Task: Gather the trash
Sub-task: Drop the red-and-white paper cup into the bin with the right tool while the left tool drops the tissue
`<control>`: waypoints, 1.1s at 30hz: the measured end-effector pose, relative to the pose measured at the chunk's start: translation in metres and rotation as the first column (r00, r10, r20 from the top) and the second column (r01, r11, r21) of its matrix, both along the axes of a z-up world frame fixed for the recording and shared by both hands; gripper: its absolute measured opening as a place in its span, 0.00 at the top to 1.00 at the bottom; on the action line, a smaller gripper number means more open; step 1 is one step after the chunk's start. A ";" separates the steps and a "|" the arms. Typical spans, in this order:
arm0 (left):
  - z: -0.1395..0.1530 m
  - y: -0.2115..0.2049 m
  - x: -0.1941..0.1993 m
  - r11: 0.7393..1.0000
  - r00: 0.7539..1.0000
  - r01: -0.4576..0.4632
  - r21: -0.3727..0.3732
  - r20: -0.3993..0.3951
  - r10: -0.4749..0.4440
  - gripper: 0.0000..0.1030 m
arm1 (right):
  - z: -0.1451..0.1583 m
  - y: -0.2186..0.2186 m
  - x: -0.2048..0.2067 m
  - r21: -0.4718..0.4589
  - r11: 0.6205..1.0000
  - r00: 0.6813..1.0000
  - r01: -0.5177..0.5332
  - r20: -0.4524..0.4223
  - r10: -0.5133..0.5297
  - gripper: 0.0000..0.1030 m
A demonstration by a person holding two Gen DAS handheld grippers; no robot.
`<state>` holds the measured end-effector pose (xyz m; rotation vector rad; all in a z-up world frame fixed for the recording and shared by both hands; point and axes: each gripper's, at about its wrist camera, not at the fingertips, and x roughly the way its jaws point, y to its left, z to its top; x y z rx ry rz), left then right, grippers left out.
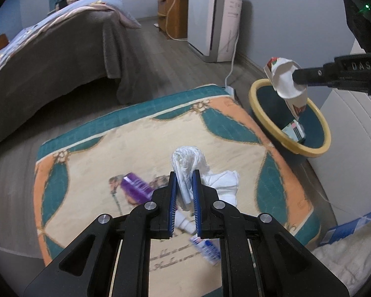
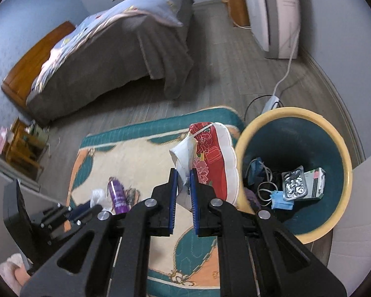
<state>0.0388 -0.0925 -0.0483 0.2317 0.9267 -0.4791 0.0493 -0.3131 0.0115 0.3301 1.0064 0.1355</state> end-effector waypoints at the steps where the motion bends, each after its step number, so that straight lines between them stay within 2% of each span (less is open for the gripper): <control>1: 0.000 -0.004 -0.002 1.000 1.000 0.004 0.001 0.001 -0.004 0.87 | 0.001 -0.007 0.000 0.009 1.000 1.000 0.011 0.004 -0.011 0.90; 16: -0.005 -0.076 -0.011 0.993 0.993 0.119 0.020 -0.005 -0.119 0.87 | 0.015 -0.080 -0.009 0.045 0.990 0.989 0.133 0.060 -0.136 0.90; 24: 0.006 -0.117 -0.013 0.985 0.985 0.173 -0.004 0.002 -0.173 0.87 | 0.020 -0.110 -0.012 0.005 0.982 0.979 0.187 0.077 -0.187 0.90; 33: 0.017 -0.167 -0.005 0.971 0.971 0.235 -0.051 -0.027 -0.237 0.87 | -0.001 -0.157 -0.017 0.019 0.963 0.963 0.268 0.028 -0.268 0.90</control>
